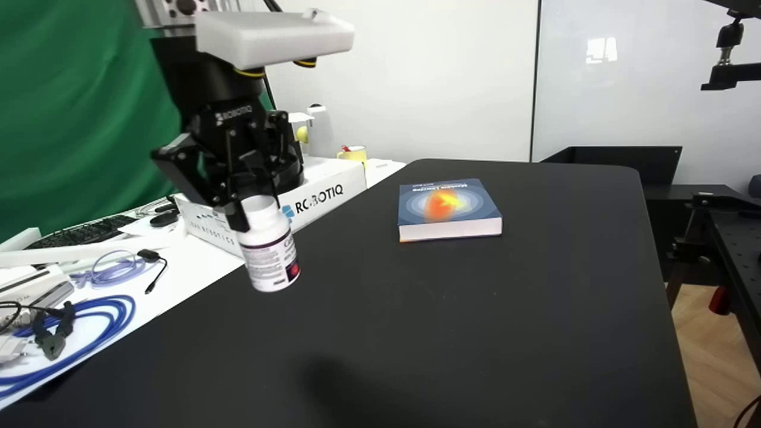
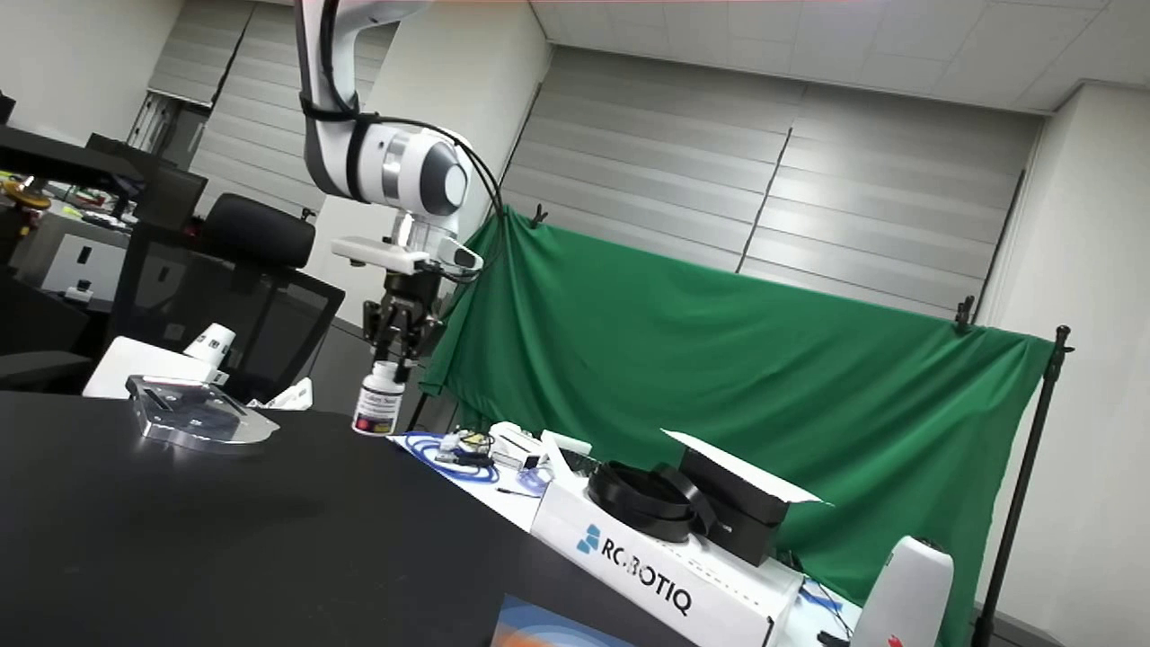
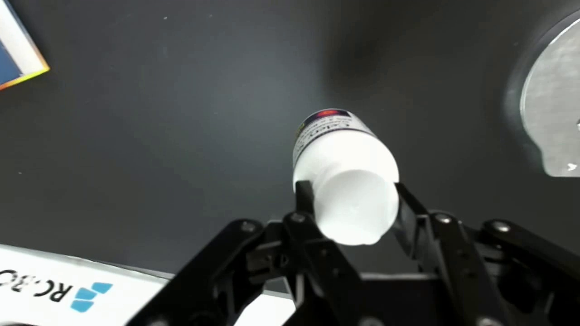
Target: Put the white bottle on the metal thing
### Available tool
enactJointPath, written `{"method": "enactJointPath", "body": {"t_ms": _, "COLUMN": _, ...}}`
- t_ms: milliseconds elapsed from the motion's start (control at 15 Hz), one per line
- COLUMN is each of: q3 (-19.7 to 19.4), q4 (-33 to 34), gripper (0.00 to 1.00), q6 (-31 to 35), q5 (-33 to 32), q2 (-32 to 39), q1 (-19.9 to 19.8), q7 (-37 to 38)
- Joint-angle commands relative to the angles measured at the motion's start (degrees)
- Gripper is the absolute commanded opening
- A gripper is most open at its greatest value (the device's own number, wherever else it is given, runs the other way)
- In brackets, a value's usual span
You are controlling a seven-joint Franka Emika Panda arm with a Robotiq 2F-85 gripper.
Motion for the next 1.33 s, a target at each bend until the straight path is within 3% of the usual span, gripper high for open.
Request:
{"method": "enactJointPath", "body": {"t_ms": 0, "q3": 3.3, "q4": 7.01, "gripper": 0.19, "q6": -5.92, "q5": 0.19, "q2": 3.61, "q1": 2.36, "q7": 1.69}}
{"method": "enactJointPath", "body": {"t_ms": 200, "q3": 4.37, "q4": 13.11, "gripper": 0.19, "q6": -9.64, "q5": -0.99, "q2": 7.89, "q1": 5.67, "q7": 3.4}}
{"method": "enactJointPath", "body": {"t_ms": 267, "q3": 4.64, "q4": 7.39, "gripper": 0.44, "q6": -6.35, "q5": -0.19, "q2": 4.3, "q1": 4.01, "q7": 0.9}}
{"method": "enactJointPath", "body": {"t_ms": 467, "q3": 4.71, "q4": 10.96, "gripper": 0.44, "q6": -7.98, "q5": -0.23, "q2": 7.14, "q1": 5.84, "q7": 1.7}}
{"method": "enactJointPath", "body": {"t_ms": 933, "q3": 4.56, "q4": 11.83, "gripper": 0.44, "q6": -8.24, "q5": -0.19, "q2": 7.65, "q1": 5.53, "q7": 1.68}}
{"method": "enactJointPath", "body": {"t_ms": 1000, "q3": 4.62, "q4": 12.62, "gripper": 0.19, "q6": -8.09, "q5": -0.4, "q2": 8.27, "q1": 5.53, "q7": 1.06}}
{"method": "enactJointPath", "body": {"t_ms": 1267, "q3": 4.69, "q4": 16.98, "gripper": 0.19, "q6": -6.72, "q5": -2.11, "q2": 12.23, "q1": 7.3, "q7": -0.54}}
